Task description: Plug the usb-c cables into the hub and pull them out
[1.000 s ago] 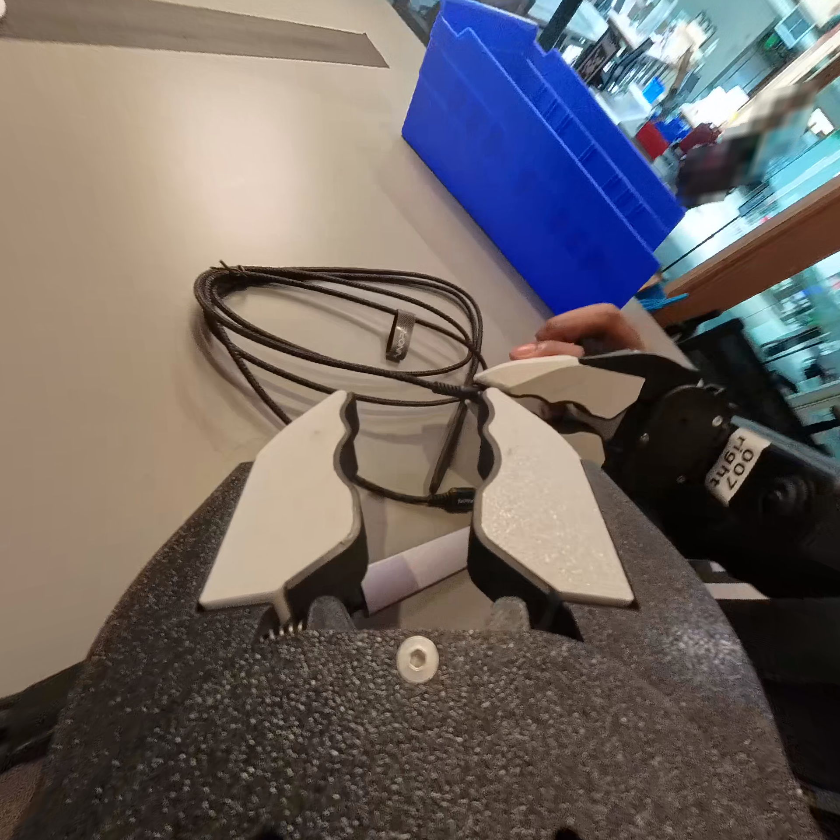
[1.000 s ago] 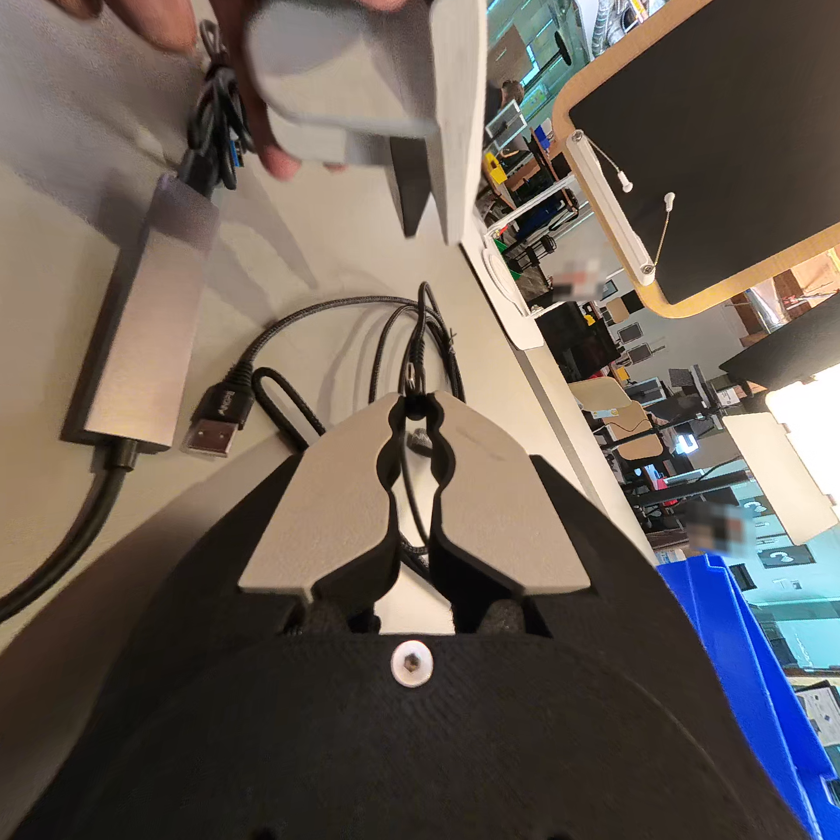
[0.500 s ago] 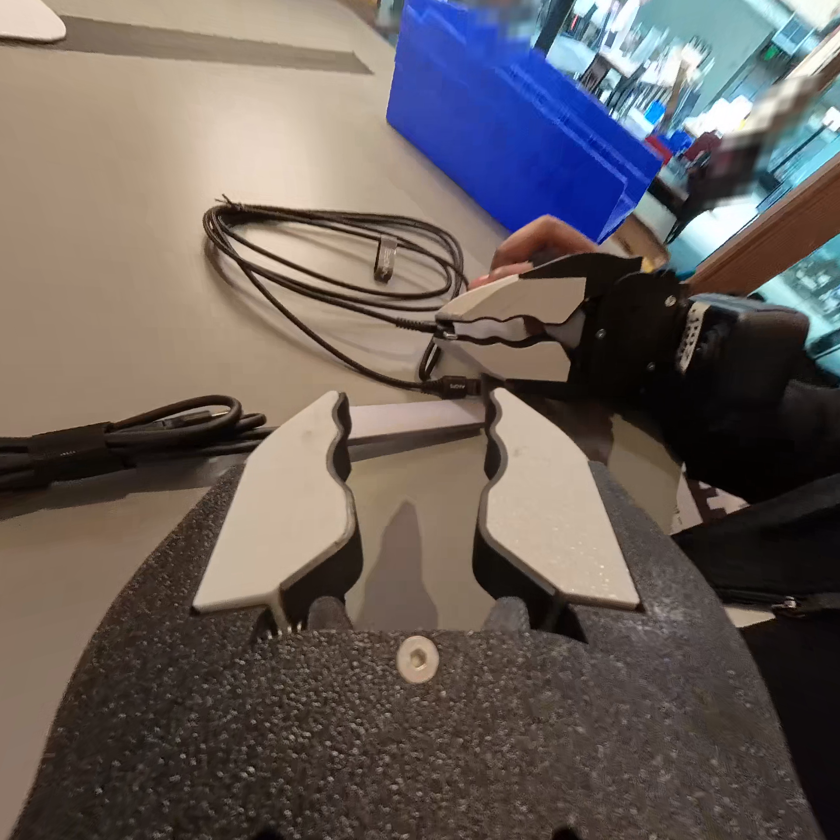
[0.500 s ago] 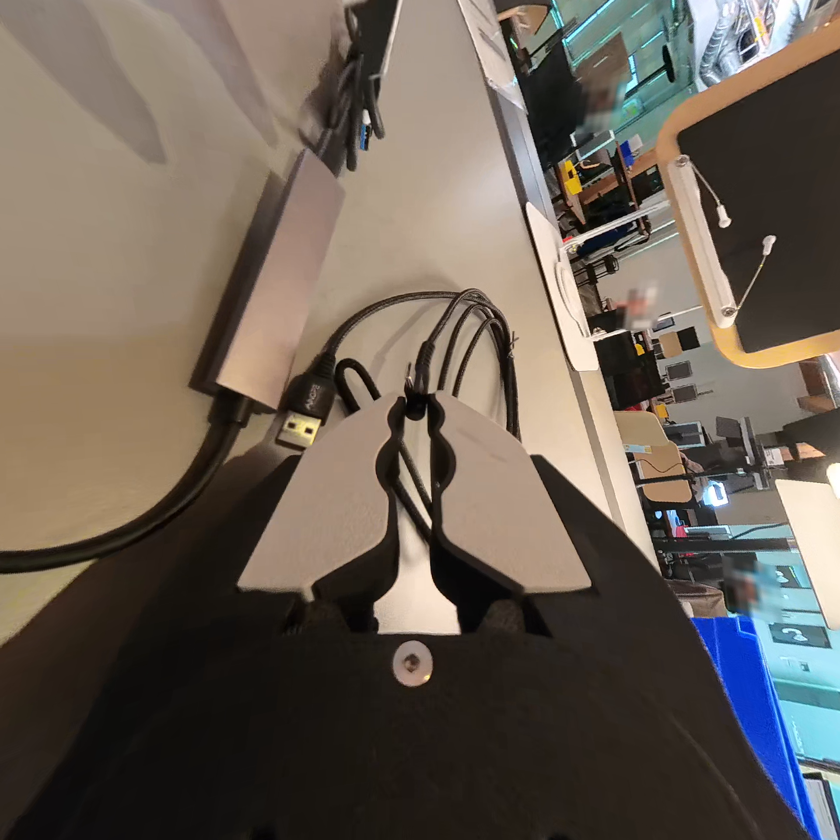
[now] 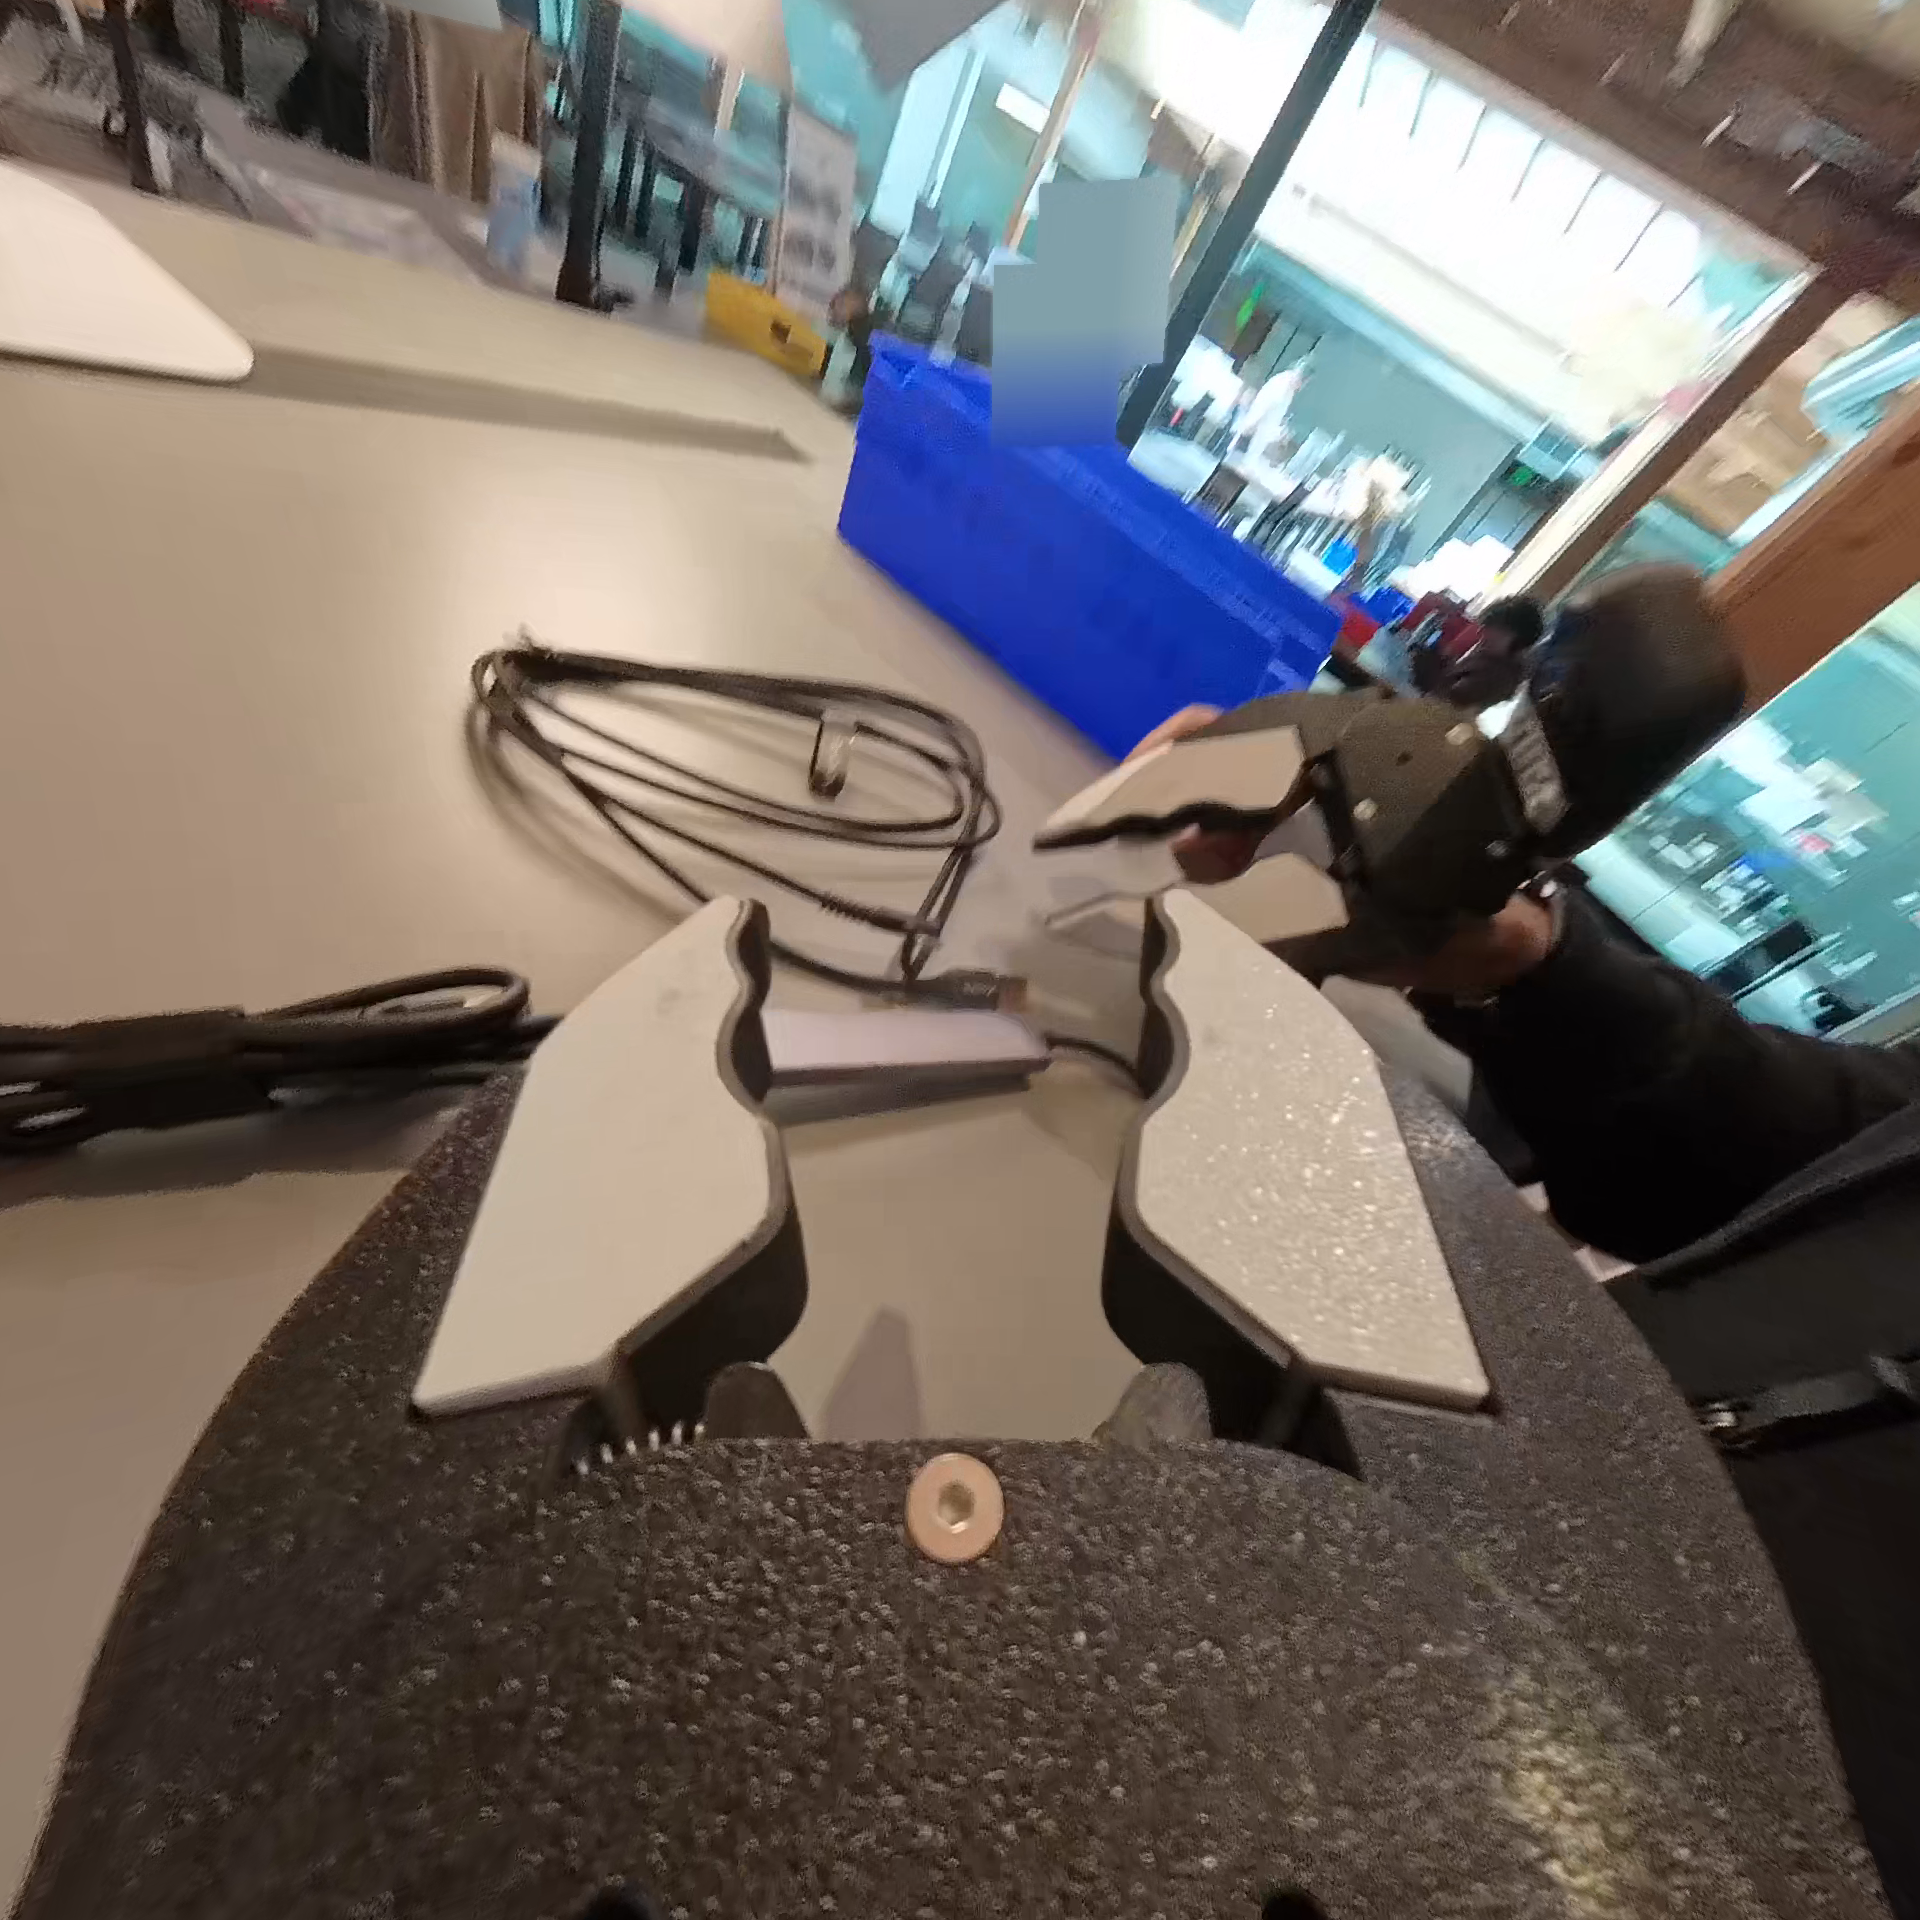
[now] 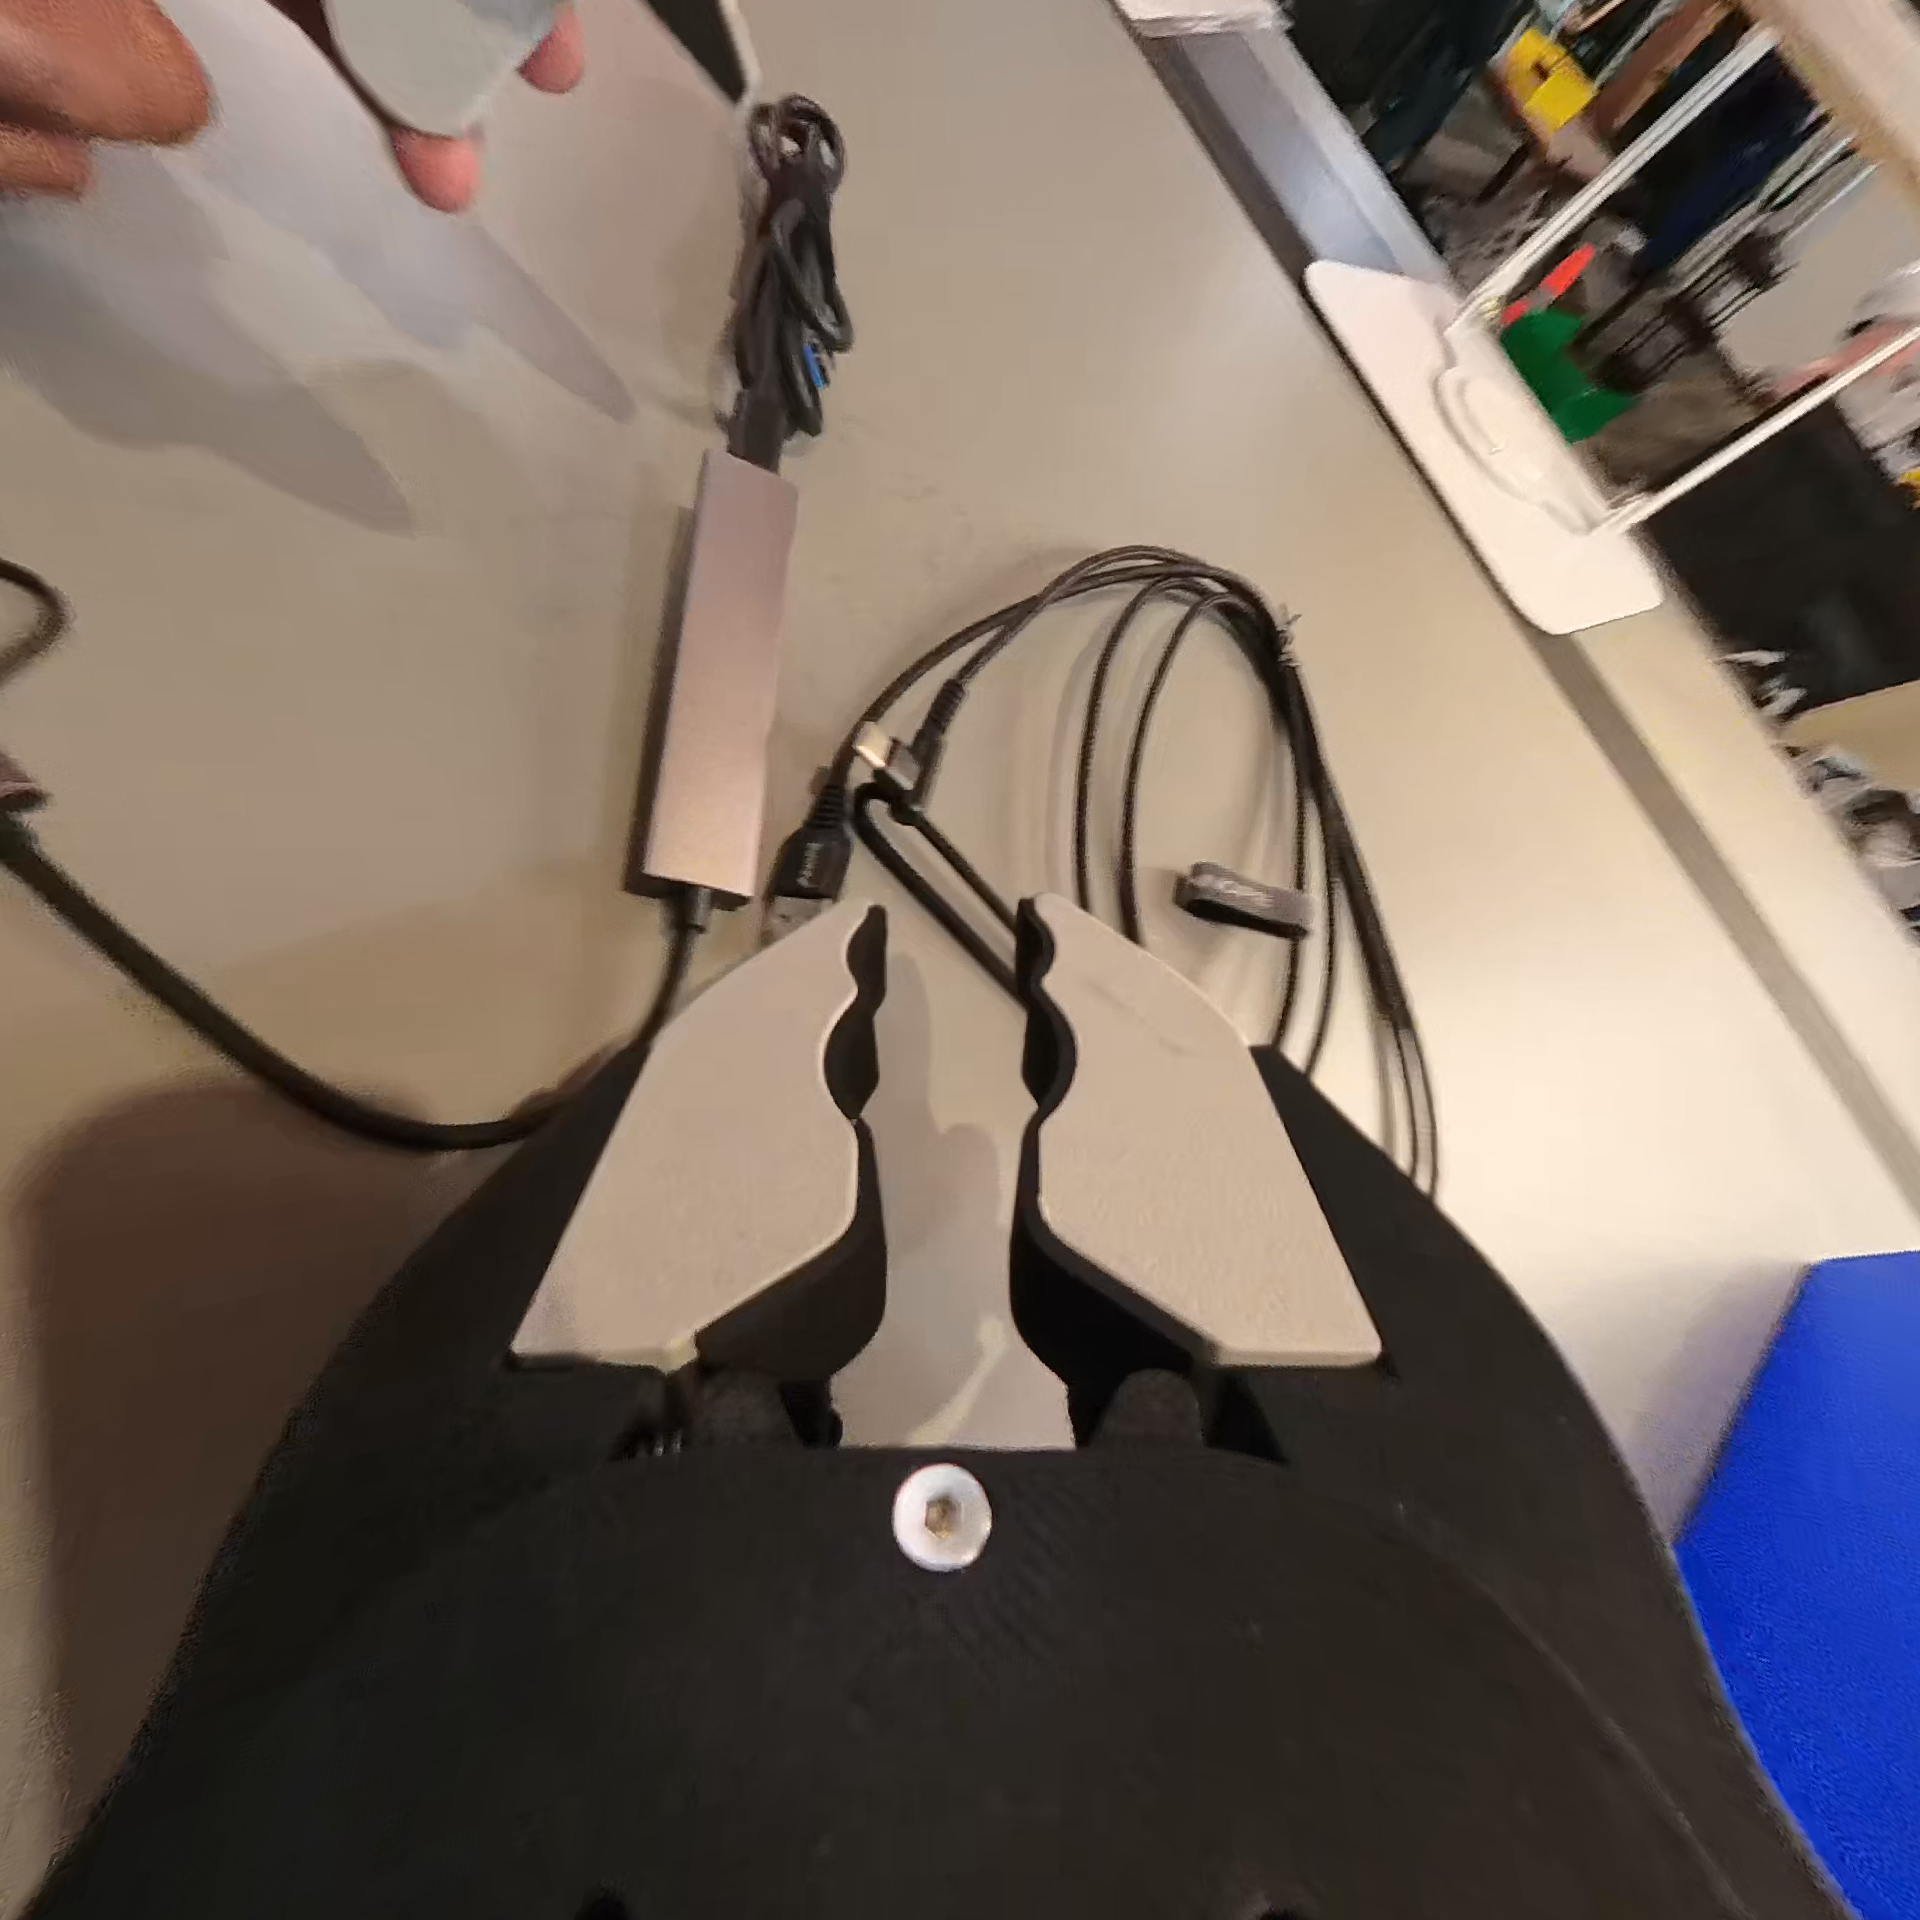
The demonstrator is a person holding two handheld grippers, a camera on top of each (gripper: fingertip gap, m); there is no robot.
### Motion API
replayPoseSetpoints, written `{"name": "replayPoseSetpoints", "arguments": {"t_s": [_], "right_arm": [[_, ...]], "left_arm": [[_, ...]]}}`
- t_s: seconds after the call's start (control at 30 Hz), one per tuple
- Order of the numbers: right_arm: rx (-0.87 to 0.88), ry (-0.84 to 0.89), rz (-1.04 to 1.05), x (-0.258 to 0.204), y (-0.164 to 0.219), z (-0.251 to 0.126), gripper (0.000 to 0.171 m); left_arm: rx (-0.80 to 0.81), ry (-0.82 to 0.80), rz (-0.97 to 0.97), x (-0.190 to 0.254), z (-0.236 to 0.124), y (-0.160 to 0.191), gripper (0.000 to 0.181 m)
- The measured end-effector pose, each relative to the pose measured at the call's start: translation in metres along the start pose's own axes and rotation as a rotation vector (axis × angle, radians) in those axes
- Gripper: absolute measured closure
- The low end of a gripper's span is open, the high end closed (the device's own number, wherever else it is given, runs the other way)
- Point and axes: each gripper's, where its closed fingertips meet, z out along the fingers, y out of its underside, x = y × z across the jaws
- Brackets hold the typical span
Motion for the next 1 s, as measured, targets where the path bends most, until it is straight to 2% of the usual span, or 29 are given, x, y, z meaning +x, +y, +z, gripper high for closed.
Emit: {"name": "replayPoseSetpoints", "arguments": {"t_s": [0.07,0.13,0.3,0.6,0.9,1.0], "right_arm": [[0.003,-0.100,0.069,-0.017,-0.005,-0.002,0.147],[-0.004,-0.193,0.138,-0.032,-0.010,-0.001,0.146],[-0.147,-0.273,0.177,-0.046,0.000,0.016,0.143],[-0.295,-0.287,0.217,-0.051,-0.006,0.040,0.148],[-0.080,-0.210,0.442,-0.043,-0.046,0.042,0.148],[-0.031,-0.207,0.490,-0.044,-0.055,0.040,0.148]], "left_arm": [[0.118,0.051,-0.010,0.010,-0.004,-0.015,0.108],[0.163,0.051,-0.024,0.010,-0.005,-0.018,0.106],[0.018,0.030,-0.055,0.007,0.007,0.010,0.099],[-0.088,-0.042,-0.164,-0.006,0.001,0.030,0.102],[-0.187,-0.110,-0.400,-0.027,-0.014,0.042,0.137],[-0.216,-0.112,-0.427,-0.031,-0.012,0.043,0.138]]}}
